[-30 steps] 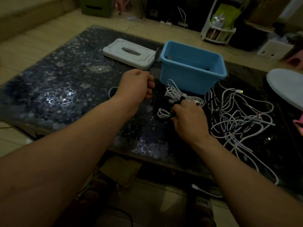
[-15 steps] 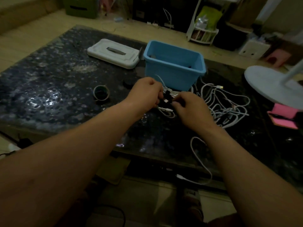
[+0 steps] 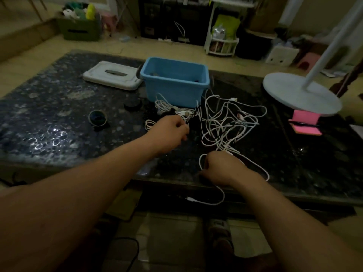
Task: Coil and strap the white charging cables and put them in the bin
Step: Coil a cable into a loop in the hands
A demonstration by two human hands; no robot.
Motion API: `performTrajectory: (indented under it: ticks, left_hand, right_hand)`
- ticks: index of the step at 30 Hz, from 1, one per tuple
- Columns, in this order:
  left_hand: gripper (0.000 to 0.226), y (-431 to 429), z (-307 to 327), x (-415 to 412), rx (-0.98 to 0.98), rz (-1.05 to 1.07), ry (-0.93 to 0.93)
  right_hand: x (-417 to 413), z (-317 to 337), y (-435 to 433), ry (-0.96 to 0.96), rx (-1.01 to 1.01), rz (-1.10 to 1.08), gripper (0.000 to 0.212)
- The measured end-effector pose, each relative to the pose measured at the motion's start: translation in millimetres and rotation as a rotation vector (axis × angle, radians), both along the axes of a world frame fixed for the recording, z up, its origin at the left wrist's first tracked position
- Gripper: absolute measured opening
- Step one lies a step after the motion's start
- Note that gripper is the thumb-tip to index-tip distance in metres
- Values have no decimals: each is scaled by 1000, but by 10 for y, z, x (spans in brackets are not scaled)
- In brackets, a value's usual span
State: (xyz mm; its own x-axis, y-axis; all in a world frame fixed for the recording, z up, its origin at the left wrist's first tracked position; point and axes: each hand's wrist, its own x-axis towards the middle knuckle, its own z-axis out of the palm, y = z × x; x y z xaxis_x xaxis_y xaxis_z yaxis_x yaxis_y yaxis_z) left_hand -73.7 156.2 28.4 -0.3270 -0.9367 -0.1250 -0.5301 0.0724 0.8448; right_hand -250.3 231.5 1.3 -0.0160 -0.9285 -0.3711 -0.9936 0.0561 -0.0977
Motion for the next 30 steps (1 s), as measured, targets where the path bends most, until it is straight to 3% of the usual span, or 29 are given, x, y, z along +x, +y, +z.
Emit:
performTrajectory:
  ticks: [6, 9, 13, 16, 19, 21, 25, 27, 30]
  left_hand:
    - [25, 179, -157, 41, 1, -162, -137]
    - [37, 218, -134, 93, -75, -260, -219]
    - [47, 198, -66, 171, -146, -323, -245]
    - [40, 102, -117, 330, -385, -334, -463]
    - [16, 0, -178, 521, -486, -318, -470]
    - [17, -75, -183, 638, -424, -289, -399]
    - [23, -262, 7, 876, -174, -108, -49]
    - [27, -353, 106, 953, -98, -36, 137]
    - [32, -414, 183, 979, 55, 19, 399]
  right_hand:
    - [139, 183, -43, -126, 27, -81, 46]
    - [155, 285, -151, -576, 24, -362, 34]
    - [222, 309, -379, -1119, -142, -730, 20]
    - [293, 236, -569, -1329, -192, -922, 19]
    - [373, 164, -692, -1458, -153, -944, 17]
    - [401, 162, -728, -1361, -160, -862, 16]
    - [312, 251, -755, -672, -472, -463, 21]
    - [349, 304, -750, -572, -562, -236, 24]
    - [489, 266, -766, -596, -424, -50, 33]
